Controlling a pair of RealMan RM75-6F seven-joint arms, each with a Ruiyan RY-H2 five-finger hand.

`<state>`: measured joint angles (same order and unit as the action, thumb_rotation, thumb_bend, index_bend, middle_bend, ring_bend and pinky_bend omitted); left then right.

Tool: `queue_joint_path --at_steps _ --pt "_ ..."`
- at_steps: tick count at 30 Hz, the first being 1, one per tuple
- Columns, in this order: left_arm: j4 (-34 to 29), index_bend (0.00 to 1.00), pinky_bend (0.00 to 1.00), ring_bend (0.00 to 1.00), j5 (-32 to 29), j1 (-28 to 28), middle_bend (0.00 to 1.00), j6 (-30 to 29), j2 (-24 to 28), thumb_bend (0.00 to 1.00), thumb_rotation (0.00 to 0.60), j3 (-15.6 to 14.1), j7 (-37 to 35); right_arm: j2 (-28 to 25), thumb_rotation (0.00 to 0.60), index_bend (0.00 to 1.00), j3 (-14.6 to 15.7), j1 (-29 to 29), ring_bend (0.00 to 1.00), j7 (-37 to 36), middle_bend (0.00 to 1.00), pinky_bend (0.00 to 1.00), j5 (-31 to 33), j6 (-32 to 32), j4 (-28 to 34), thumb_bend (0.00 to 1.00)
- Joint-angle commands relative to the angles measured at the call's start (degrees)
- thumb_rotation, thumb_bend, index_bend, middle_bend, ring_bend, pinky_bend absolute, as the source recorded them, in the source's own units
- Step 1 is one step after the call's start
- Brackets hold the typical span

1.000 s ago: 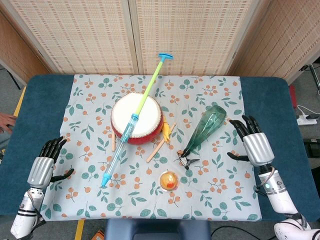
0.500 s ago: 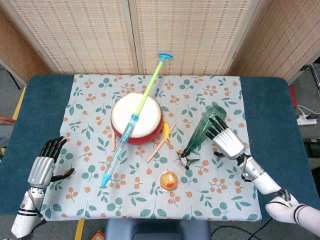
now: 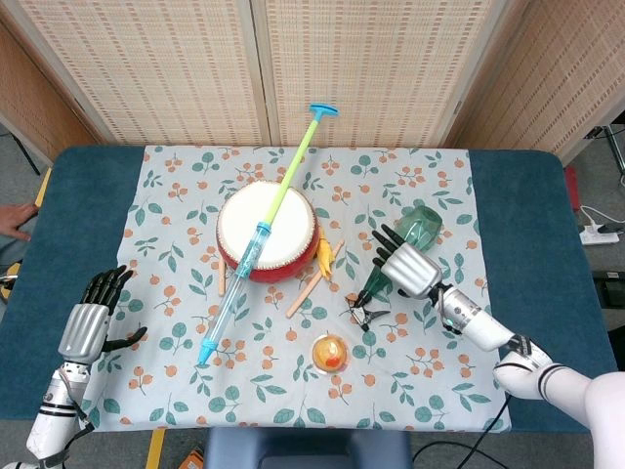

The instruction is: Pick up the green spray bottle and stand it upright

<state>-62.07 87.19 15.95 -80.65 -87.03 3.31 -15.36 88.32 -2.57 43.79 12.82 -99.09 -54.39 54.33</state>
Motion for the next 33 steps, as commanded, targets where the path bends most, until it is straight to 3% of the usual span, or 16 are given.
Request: queue_joint_path --at_steps 1,13,24,33 --pt "0.08 0.00 0.03 0.00 -0.02 0.02 0.00 0.21 -0.02 0.17 0.600 -0.07 -0.21 1.69 0.600 0.38 0.63 1.55 0.02 1.63 0.31 0.08 -0.49 1.11 -2.07 0.00" --pt "0.87 0.00 0.03 0.00 0.07 0.01 0.00 0.01 0.05 0.17 0.600 -0.09 -1.76 4.45 0.600 0.39 1.75 4.48 0.03 4.00 0.32 0.08 0.72 4.27 -3.58 0.00" --pt "0.57 0.00 0.03 0.00 0.19 -0.19 0.00 -0.19 0.13 0.17 0.600 -0.31 -1.91 7.12 0.600 0.54 3.12 4.30 0.15 3.56 0.42 0.15 1.25 2.84 -8.20 0.00" --pt "0.54 0.00 0.03 0.00 0.08 -0.18 0.00 -0.04 0.06 0.17 0.600 -0.29 -1.92 9.48 0.600 0.68 4.65 3.99 0.26 -0.01 0.52 0.23 -0.27 -1.76 -13.06 0.07"
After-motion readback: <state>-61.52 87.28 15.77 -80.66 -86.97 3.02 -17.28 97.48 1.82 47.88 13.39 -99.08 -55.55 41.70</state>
